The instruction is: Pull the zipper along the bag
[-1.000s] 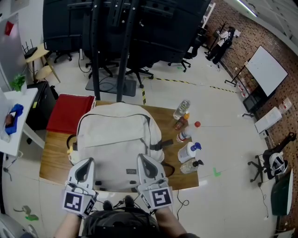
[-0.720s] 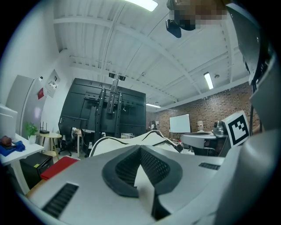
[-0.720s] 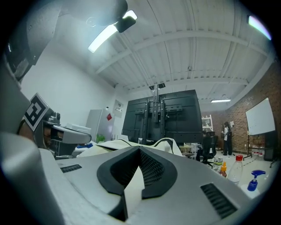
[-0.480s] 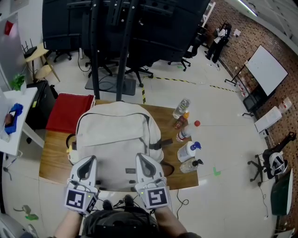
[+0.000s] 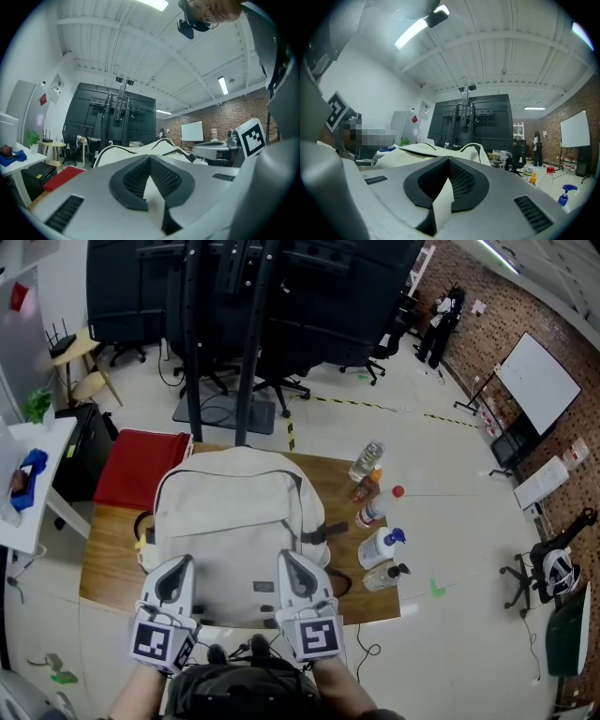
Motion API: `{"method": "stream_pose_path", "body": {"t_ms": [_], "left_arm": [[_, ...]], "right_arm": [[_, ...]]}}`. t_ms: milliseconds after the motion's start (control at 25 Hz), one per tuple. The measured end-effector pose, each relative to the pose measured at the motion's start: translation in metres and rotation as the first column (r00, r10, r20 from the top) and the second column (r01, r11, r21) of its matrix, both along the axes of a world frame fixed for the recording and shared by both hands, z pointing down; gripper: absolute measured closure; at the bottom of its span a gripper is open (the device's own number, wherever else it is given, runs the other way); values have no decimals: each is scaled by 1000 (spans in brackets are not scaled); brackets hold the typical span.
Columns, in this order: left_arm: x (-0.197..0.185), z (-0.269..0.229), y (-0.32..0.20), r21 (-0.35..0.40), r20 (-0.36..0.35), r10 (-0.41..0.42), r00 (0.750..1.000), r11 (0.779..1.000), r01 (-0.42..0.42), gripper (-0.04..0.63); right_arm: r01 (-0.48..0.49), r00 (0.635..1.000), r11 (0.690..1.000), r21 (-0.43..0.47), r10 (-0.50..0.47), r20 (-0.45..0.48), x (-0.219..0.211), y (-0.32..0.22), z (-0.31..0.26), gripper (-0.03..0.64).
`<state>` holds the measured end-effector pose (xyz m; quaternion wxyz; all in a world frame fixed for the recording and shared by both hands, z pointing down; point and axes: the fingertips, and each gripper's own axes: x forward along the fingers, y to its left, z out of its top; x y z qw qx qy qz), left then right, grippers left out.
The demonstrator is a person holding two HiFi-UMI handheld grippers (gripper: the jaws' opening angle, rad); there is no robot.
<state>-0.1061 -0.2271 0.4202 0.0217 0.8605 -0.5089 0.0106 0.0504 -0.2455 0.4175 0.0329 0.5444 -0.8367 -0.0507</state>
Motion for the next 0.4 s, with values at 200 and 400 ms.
{"method": "stream_pose_path", "body": {"t_ms": [200, 400], "left_arm": [[0, 2, -3, -11, -10, -5, 1000, 1000, 5, 578], [0, 4, -5, -5, -4, 1, 1000, 1000, -1, 578]], "right_arm": [[-5, 1000, 1000, -7, 5, -9, 1, -4, 3, 612], [-9, 1000, 1000, -11, 9, -10, 2, -6, 4, 612]]}}
